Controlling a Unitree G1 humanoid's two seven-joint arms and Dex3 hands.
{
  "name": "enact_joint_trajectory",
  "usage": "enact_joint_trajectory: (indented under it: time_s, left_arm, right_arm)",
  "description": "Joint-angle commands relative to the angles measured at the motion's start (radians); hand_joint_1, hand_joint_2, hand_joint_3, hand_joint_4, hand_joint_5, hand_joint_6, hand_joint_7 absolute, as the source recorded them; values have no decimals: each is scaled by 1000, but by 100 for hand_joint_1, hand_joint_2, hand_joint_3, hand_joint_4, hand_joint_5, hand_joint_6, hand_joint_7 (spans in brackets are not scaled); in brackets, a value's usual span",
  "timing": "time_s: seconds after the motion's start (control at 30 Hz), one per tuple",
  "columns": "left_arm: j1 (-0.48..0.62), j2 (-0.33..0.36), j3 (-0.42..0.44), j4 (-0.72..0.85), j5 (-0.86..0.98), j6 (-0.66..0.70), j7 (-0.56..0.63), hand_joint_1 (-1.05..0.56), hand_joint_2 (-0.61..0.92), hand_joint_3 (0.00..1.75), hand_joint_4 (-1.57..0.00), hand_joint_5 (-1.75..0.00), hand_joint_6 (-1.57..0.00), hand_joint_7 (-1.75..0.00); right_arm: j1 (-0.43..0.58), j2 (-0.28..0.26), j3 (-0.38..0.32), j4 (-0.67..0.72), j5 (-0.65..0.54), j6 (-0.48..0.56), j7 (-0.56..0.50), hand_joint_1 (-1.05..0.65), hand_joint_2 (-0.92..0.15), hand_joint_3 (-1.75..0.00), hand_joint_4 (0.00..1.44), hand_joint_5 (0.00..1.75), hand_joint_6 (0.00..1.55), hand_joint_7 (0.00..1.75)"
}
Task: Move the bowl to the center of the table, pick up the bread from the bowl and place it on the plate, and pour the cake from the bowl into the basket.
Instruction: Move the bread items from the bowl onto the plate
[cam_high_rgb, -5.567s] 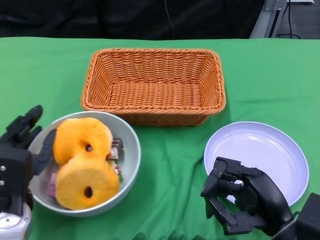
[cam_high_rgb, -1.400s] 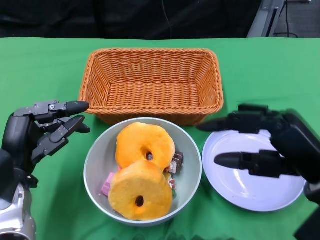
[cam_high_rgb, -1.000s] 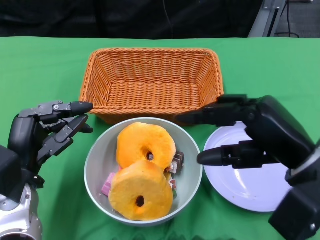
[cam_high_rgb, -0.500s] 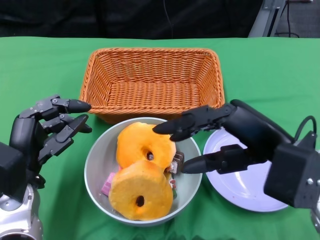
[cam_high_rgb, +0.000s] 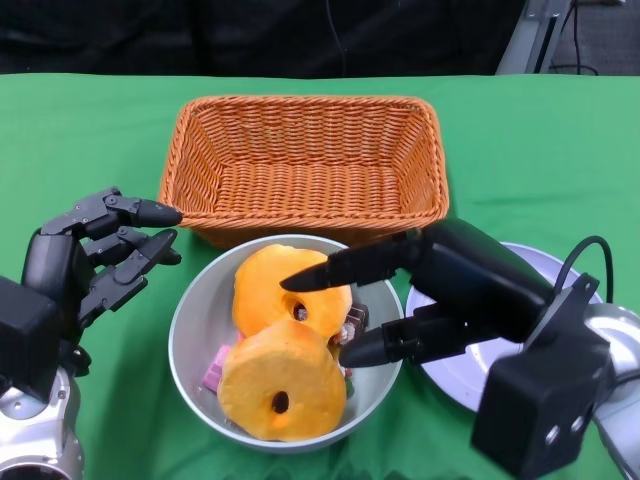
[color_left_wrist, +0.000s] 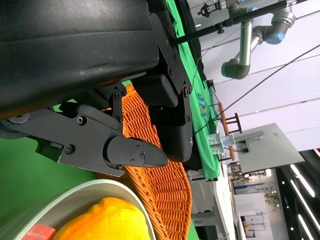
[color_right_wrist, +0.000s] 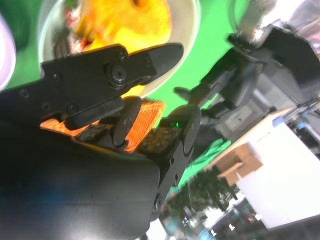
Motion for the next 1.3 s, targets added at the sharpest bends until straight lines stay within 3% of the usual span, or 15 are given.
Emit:
enact_joint_trajectory:
  time_s: [0.03, 0.33, 0.7, 1.1, 1.3]
  left_arm:
    - [-8, 13, 4, 4, -9, -9, 6, -26, 92, 21, -79, -117, -88, -83]
    - [-8, 8, 6, 7, -16, -10, 0, -25, 92, 23, -82, -114, -87, -80]
    - [-8, 7, -2, 5, 2, -10, 26, -25, 92, 22, -82, -112, -90, -78]
    - [-13, 19, -7, 15, 9, -4, 41, -26, 92, 23, -79, -114, -88, -80]
    - [-15, 11, 2, 12, -16, 4, 29, -25, 92, 22, -80, -115, -89, -82]
  right_arm:
    - [-24, -24, 6, 35, -52, -64, -41, -66, -88, 0, 71, 25, 75, 1]
    - [-58, -45, 27, 101, -144, -159, -79, -70, -89, -1, 74, 19, 77, 1]
    - [-45, -17, 37, 62, -115, -53, -38, -69, -90, -1, 85, 18, 74, 0]
    - [1, 61, 80, -112, -210, 304, 32, -77, -92, -12, 88, 16, 64, 0]
    - [1, 74, 134, -204, -313, 477, 106, -82, -92, -20, 80, 8, 58, 0]
